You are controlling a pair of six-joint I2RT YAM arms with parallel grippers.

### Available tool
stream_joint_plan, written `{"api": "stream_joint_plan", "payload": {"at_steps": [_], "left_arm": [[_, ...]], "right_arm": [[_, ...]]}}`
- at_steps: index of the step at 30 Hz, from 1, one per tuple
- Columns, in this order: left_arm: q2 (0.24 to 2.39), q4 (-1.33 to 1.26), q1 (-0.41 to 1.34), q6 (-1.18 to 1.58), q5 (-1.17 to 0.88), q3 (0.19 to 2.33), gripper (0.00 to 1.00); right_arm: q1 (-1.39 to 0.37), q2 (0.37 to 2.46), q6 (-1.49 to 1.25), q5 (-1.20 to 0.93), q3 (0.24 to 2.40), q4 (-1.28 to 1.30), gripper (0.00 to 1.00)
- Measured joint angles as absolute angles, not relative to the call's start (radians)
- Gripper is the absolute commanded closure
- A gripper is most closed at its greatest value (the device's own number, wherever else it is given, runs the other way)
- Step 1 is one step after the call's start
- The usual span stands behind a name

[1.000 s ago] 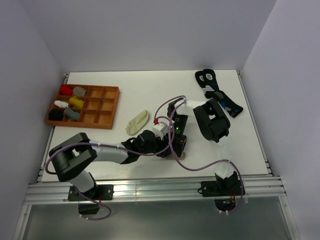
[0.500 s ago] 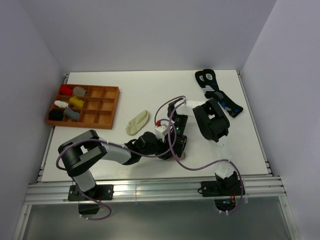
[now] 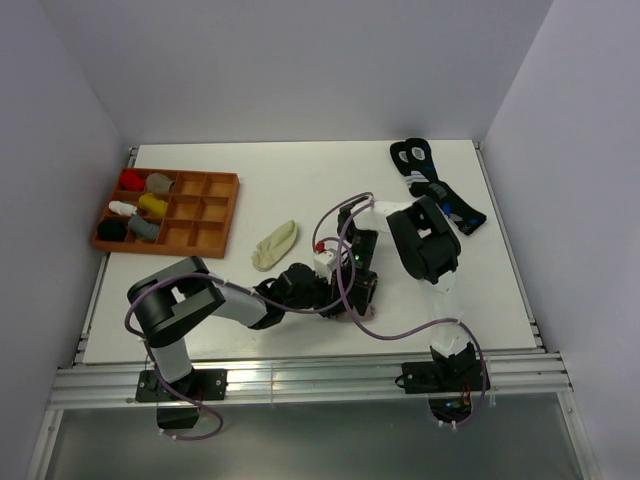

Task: Roll the socks
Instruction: Roll the sock at the center of the board.

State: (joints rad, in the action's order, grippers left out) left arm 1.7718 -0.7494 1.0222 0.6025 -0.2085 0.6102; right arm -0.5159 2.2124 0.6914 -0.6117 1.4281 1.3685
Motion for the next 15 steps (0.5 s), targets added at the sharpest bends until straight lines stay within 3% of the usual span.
{"api": "stream_joint_plan", "payload": {"at_steps": [6,15], "left_arm": [[1.794,-0.760,1.020,0.631,-0.224,0.623,1.00],[1.826,-0.809,1.015,0.704,-0.224,0.621,1.00]], "right_arm": [[-0.506,2.177,0.640,-0.601,1.386,1.333,0.64],[-0.488,1.985,0.569,-0.556,1.245,1.156,0.52]]}}
